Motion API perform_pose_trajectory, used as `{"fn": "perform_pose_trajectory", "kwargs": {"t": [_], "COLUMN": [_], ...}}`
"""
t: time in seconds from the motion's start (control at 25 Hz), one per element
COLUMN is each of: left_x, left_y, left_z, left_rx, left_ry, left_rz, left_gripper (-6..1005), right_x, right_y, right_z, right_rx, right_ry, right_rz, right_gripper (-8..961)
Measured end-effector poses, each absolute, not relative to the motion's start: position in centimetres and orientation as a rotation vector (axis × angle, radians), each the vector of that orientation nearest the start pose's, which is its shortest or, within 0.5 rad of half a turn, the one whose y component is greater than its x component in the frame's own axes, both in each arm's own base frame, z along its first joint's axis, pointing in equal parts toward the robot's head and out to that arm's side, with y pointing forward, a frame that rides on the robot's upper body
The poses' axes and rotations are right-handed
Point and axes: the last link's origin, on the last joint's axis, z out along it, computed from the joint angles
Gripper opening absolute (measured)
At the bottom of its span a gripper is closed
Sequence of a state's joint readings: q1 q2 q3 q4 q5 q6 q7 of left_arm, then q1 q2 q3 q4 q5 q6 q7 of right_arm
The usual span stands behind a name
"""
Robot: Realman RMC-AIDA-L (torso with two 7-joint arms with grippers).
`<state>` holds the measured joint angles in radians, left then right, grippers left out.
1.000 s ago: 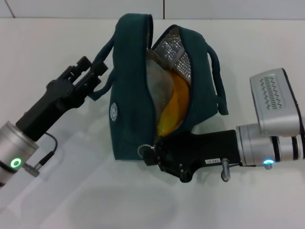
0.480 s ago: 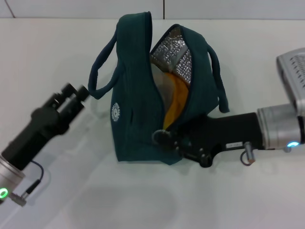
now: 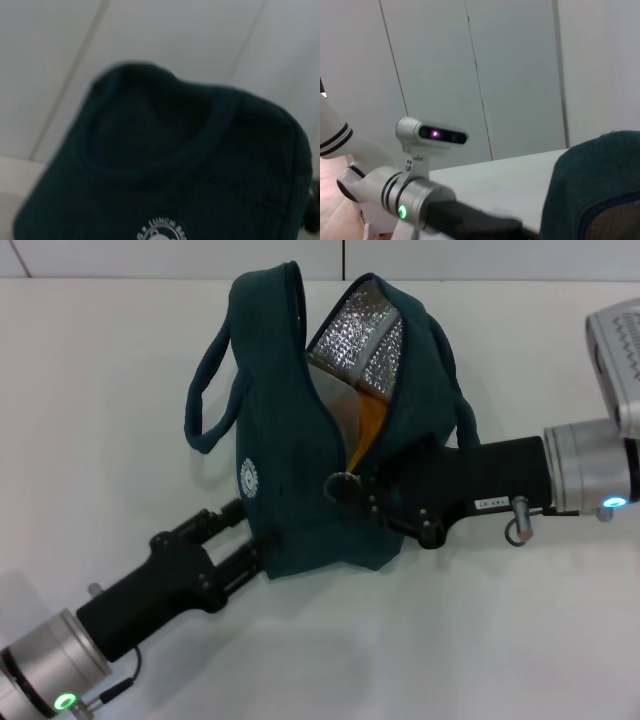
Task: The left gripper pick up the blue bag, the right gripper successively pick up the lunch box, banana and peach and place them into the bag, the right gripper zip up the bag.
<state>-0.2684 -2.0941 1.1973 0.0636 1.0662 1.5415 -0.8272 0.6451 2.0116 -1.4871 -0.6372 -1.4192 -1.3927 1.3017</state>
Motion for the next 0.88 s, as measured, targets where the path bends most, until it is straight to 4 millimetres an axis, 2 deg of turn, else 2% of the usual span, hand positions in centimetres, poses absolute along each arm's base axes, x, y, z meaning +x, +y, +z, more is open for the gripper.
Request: {"fn": "perform_pose_trajectory", "kwargs": {"t": [0.16,0.32,0.56,0.8,0.88], "left_x": [-31.5,-31.5,-31.4,-32.3,-31.9], "left_y": [21.7,22.1,22.3,22.3,22.4], "left_z": [-7.8,-8.3,-8.0,-6.8,-6.4], "left_rx": [-2.272,-2.285,-2.296,-2.352,-2.359], "left_ry": [-0.907,-0.93,-0.916,-1.003,-1.017], "left_rz": [-1.05,-1.022,-1.031,-1.018,-1.057], "left_gripper": [601,598,592,586,584], "right_x": [15.9,15.8,15.5,15.3,15.4], "right_y": [34.0,34.0,34.8,34.9,34.8], "right_z": [-6.4,-6.5,-6.7,-6.9,-7.0], "right_rx": [-3.052,-3.048,-2.999,-3.0,-2.996], "right_ry": [0.147,0.148,0.183,0.203,0.21], "right_rz": [0.773,0.775,0.782,0.798,0.794], "right_gripper": [30,30,29,29,29]}}
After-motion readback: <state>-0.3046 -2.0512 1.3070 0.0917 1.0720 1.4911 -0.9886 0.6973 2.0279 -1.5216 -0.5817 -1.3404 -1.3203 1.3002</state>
